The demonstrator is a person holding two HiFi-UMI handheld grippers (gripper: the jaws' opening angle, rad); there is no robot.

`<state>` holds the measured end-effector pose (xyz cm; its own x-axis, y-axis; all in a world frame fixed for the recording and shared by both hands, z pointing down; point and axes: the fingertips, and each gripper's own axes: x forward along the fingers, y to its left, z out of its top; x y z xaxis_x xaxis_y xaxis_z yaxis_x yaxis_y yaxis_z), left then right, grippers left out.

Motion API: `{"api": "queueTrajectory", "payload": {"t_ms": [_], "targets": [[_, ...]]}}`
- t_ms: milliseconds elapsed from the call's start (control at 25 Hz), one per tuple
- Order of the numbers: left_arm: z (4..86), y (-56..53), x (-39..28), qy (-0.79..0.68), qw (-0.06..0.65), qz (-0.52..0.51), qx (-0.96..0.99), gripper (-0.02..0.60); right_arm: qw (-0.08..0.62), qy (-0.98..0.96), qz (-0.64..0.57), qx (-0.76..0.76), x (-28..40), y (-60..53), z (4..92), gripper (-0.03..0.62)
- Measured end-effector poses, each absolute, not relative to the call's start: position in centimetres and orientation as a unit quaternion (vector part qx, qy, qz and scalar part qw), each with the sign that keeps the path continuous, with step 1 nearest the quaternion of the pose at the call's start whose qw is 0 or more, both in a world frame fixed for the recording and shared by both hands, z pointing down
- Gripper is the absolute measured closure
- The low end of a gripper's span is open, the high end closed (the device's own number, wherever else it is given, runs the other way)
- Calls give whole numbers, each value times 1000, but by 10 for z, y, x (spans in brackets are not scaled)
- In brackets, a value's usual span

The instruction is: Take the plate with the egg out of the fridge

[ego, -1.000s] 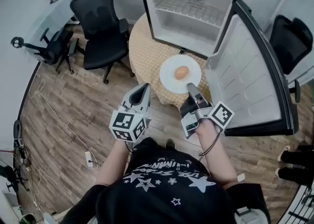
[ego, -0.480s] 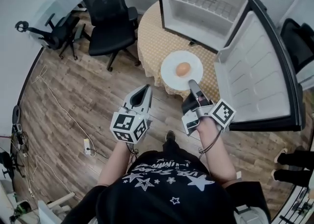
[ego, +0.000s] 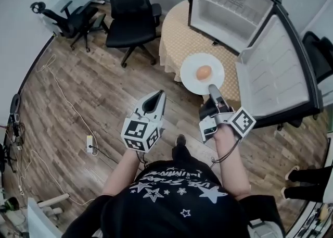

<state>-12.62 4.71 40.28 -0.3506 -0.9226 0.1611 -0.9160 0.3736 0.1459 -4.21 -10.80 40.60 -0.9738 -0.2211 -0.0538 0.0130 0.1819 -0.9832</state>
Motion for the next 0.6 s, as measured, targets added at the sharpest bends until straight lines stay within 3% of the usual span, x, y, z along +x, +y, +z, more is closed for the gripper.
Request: {"api": "queueTrajectory", "payload": {"t_ms": [600], "targets": [[397,157,-32,-813,89,-12,576,572,102,756,-643,-70,63,12,401,543]]}}
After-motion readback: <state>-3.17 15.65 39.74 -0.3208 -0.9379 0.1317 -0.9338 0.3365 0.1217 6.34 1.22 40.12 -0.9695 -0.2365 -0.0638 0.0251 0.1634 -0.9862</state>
